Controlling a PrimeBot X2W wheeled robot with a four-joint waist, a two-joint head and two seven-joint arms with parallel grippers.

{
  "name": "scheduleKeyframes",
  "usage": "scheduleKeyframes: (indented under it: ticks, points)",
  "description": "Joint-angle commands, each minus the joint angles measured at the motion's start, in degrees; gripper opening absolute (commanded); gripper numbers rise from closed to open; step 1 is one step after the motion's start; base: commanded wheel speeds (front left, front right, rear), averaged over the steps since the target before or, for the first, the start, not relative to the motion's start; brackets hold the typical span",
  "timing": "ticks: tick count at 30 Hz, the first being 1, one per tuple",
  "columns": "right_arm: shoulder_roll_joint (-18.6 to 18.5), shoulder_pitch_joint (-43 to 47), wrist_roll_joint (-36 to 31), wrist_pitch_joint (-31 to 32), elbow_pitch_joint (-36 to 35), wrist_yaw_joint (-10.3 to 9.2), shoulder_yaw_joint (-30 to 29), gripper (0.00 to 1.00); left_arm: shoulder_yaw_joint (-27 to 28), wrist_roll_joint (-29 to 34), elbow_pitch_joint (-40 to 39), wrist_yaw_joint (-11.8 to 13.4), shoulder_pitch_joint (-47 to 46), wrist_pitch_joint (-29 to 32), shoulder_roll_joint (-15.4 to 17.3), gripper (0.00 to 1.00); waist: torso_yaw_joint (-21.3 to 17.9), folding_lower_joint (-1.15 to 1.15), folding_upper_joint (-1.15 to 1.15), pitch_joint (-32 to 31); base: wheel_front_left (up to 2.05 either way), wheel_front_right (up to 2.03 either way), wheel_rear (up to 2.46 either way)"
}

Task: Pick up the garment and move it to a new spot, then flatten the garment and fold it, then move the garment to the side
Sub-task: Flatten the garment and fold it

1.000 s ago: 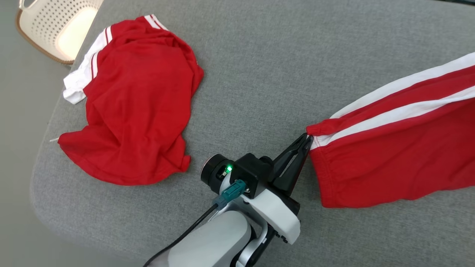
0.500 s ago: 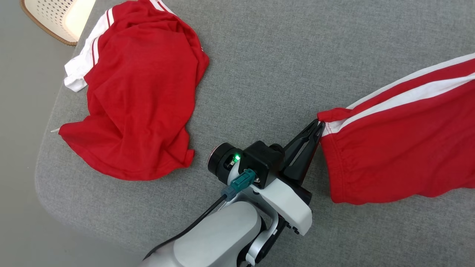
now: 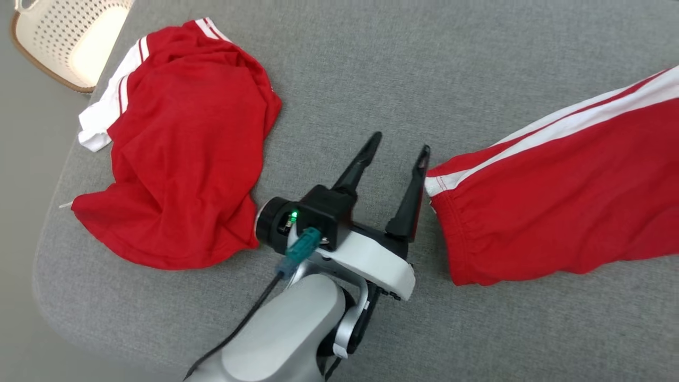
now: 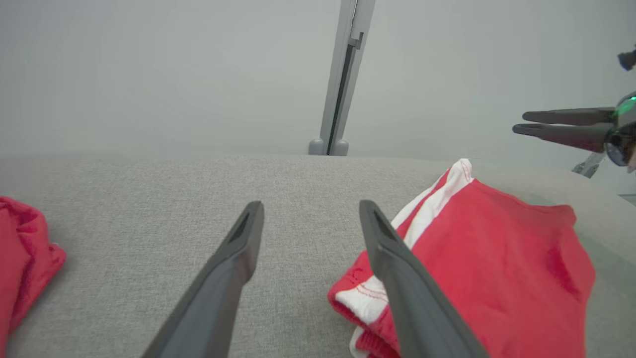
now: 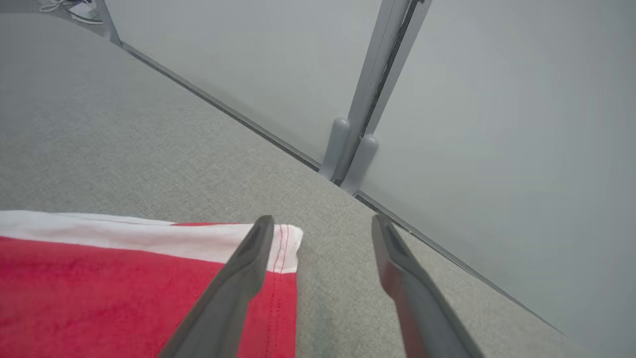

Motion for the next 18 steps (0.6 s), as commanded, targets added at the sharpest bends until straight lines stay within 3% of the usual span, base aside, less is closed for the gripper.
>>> scheduleKeyframes:
  ticks: [1, 5, 8, 14, 18]
  points:
    - [2.32, 1.52, 1.24, -4.66, 2.12, -0.12, -0.96, 1.00, 3.24, 0.76, -1.61, 0.40, 1.89, -0.10, 0.27, 1.00, -2.16, 0.00, 0.00, -2.14, 0.00, 0.00, 0.00]
    - [5.81, 3.96, 2.69, -9.77, 4.63, -0.08, -2.09, 1.00, 9.75, 2.57, -5.63, 0.47, 5.04, -0.10, 0.27, 1.00, -4.27, 0.00, 0.00, -4.37, 0.00, 0.00, 0.00]
    - [8.54, 5.80, -0.05, -11.28, 5.90, -0.08, -4.29, 1.00, 15.36, 4.70, -8.41, -0.50, 8.52, -0.06, 0.27, 1.00, -6.39, 0.00, 0.00, -6.85, 0.00, 0.00, 0.00]
    - [16.22, 15.53, -10.33, -11.32, 2.32, -0.08, -25.06, 1.00, 22.93, 10.31, -9.12, -2.81, 13.43, -0.06, 0.24, 1.00, -11.08, 0.00, 0.00, -10.78, 0.00, 0.00, 0.00]
    - [22.61, 27.47, -17.77, -11.28, -2.38, -0.07, -40.47, 1.00, 25.89, 12.27, -9.10, -4.59, 16.50, -0.07, 0.26, 1.00, -13.62, 0.00, 0.00, -13.29, 0.00, 0.00, 0.00]
